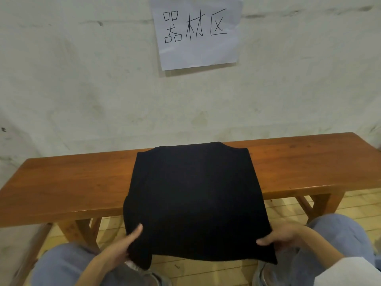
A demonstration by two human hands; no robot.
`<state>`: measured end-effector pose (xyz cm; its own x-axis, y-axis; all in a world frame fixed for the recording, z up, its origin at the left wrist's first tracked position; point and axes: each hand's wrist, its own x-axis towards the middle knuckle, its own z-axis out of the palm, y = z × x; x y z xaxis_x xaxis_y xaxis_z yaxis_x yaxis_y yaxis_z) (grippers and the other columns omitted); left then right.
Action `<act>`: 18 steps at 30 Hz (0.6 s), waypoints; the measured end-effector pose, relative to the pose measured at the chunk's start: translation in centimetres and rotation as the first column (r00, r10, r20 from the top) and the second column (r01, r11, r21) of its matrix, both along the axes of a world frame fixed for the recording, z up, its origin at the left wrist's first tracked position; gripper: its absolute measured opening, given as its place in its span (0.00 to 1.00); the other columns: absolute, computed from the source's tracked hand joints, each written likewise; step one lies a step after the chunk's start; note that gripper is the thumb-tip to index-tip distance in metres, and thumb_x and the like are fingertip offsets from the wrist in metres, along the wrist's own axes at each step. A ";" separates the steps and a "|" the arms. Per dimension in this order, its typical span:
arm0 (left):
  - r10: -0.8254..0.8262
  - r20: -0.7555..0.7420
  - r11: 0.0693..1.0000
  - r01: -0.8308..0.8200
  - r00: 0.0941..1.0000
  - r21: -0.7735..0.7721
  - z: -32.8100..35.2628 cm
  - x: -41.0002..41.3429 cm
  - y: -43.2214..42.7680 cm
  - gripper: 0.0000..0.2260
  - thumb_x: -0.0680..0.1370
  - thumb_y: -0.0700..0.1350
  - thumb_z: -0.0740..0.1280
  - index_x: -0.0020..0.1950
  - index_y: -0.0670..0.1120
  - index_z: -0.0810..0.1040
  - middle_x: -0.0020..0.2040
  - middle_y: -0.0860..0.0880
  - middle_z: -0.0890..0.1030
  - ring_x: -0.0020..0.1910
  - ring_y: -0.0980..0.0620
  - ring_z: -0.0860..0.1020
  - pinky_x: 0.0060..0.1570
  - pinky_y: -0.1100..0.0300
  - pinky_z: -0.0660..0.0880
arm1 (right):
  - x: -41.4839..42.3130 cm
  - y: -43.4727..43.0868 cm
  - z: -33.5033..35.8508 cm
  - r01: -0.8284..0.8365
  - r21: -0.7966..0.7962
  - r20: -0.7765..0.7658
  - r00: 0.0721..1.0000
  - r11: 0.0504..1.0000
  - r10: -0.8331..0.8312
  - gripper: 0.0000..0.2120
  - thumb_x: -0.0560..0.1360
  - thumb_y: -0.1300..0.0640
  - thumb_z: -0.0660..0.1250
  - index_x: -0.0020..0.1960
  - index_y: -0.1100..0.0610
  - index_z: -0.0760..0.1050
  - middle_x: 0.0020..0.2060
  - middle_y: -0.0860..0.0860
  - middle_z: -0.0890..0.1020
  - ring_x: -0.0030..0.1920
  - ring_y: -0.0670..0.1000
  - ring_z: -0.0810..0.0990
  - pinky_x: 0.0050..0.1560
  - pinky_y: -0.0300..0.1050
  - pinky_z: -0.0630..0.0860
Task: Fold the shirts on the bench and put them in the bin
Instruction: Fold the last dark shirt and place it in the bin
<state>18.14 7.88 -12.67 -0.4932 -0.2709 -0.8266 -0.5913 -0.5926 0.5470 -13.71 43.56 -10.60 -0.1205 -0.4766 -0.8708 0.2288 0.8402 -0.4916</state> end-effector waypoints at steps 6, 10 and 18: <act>-0.426 0.115 0.893 0.438 0.897 -0.108 -0.5 0.9 1.1 0.31 0.64 0.36 0.78 0.61 0.41 0.68 0.55 0.46 0.76 0.56 0.48 0.75 0.54 0.58 0.71 | 1.3 0.0 -2.1 -0.209 0.094 -0.108 0.970 0.973 0.218 0.40 0.68 0.55 0.75 0.73 0.52 0.57 0.67 0.50 0.69 0.66 0.51 0.70 0.65 0.44 0.71; -0.432 0.186 0.865 0.464 0.882 -0.189 -0.4 1.6 1.4 0.26 0.68 0.37 0.76 0.64 0.37 0.71 0.54 0.43 0.80 0.54 0.48 0.79 0.60 0.53 0.75 | 2.5 -0.3 -2.6 -0.158 0.060 -0.142 0.976 0.986 0.165 0.31 0.74 0.61 0.69 0.73 0.55 0.59 0.65 0.50 0.71 0.66 0.51 0.70 0.61 0.39 0.73; -0.011 -0.128 0.995 -0.002 0.992 -0.104 8.1 0.4 -1.3 0.17 0.74 0.34 0.66 0.63 0.42 0.72 0.34 0.46 0.81 0.29 0.51 0.80 0.25 0.61 0.76 | -1.0 0.3 7.7 0.305 -0.245 0.050 0.952 0.920 -0.302 0.28 0.62 0.58 0.79 0.58 0.65 0.73 0.38 0.59 0.82 0.35 0.54 0.82 0.34 0.43 0.80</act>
<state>18.54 6.58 -4.61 -0.5949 -0.3499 -0.7236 -0.5144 -0.5260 0.6773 -14.73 43.86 -2.94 -0.2844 -0.6184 -0.7326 0.4600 0.5824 -0.6702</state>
